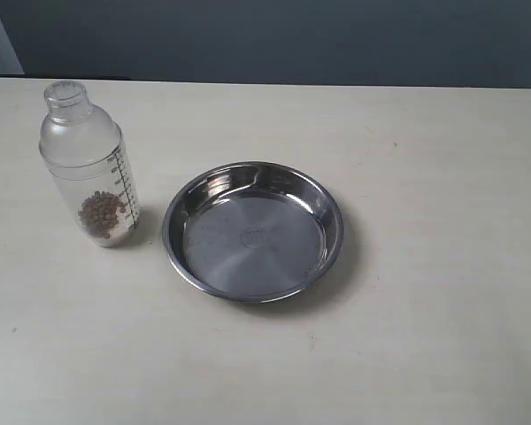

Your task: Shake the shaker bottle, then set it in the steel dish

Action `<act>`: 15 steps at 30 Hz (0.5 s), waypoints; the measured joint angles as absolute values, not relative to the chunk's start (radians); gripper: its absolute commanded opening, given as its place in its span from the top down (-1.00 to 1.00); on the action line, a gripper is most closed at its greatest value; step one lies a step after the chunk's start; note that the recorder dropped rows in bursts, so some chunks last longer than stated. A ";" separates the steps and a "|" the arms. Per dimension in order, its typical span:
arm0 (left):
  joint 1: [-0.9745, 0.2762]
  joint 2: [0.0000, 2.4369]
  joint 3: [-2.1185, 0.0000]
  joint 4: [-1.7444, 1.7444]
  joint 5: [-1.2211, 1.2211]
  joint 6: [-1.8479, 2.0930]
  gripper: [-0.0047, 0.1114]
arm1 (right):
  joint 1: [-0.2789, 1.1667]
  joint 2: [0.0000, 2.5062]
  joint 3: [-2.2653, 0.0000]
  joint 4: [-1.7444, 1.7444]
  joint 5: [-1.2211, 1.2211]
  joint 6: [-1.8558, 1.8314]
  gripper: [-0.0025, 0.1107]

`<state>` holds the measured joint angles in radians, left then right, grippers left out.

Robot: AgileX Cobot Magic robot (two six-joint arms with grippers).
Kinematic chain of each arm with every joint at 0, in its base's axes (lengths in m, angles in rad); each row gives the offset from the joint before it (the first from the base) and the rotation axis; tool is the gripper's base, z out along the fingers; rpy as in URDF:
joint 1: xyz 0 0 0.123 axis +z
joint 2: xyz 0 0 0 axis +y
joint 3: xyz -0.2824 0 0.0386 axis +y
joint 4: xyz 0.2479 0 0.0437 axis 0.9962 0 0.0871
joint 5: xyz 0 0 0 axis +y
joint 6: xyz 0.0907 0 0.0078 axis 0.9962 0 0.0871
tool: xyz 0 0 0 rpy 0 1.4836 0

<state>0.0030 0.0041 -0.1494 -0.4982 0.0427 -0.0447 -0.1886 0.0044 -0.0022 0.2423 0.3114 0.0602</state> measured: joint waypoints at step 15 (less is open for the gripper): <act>0.003 0.404 -0.425 -0.028 -0.160 -0.123 -0.51 | -0.189 0.004 -0.002 0.242 0.311 0.060 0.97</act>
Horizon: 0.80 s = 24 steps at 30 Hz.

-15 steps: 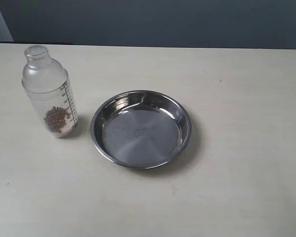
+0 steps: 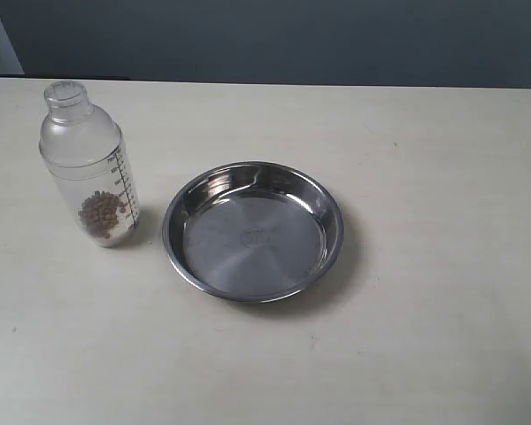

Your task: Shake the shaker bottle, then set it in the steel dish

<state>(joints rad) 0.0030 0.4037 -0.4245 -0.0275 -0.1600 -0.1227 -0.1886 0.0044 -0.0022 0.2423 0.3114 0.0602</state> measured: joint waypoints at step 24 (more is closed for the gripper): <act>-0.132 0.870 -0.429 0.410 -0.420 -0.392 -0.65 | -0.189 0.004 -0.002 0.242 0.311 0.060 0.97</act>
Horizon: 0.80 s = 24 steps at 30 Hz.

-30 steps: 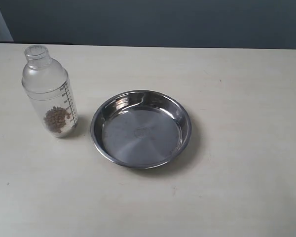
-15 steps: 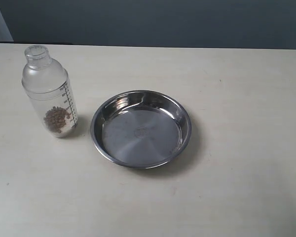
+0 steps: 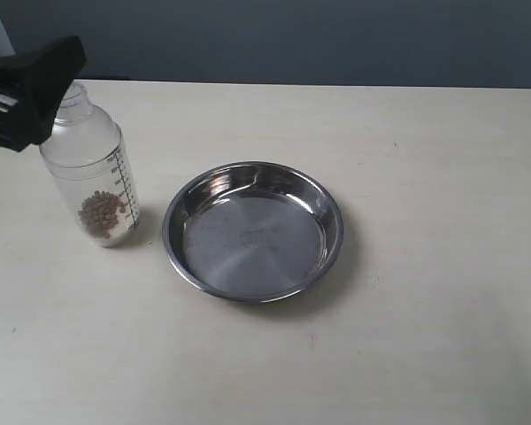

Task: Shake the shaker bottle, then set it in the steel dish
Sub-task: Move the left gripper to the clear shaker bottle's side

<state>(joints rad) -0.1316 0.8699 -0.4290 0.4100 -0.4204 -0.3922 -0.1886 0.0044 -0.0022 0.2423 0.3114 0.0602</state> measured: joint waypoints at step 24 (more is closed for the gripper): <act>-0.132 1.240 -0.128 0.111 -1.091 -0.132 -0.90 | -0.189 0.004 -0.002 0.242 0.311 0.060 0.97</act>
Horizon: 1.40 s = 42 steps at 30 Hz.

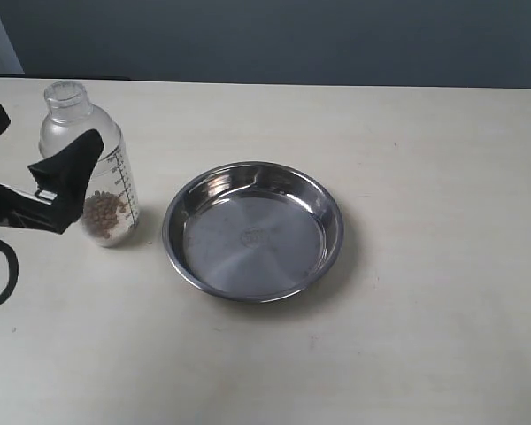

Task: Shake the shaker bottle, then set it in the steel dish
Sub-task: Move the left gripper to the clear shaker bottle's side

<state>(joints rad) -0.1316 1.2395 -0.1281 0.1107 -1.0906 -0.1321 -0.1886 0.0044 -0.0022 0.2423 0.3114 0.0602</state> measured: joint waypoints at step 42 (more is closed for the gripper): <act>-0.132 1.749 -0.333 0.020 -1.219 -0.070 -0.89 | -0.189 0.004 -0.002 0.242 0.311 0.060 0.97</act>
<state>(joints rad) -0.1316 1.7494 -0.3331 0.0198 -1.2189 -0.0699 -0.1886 0.0044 -0.0022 0.2423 0.3114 0.0602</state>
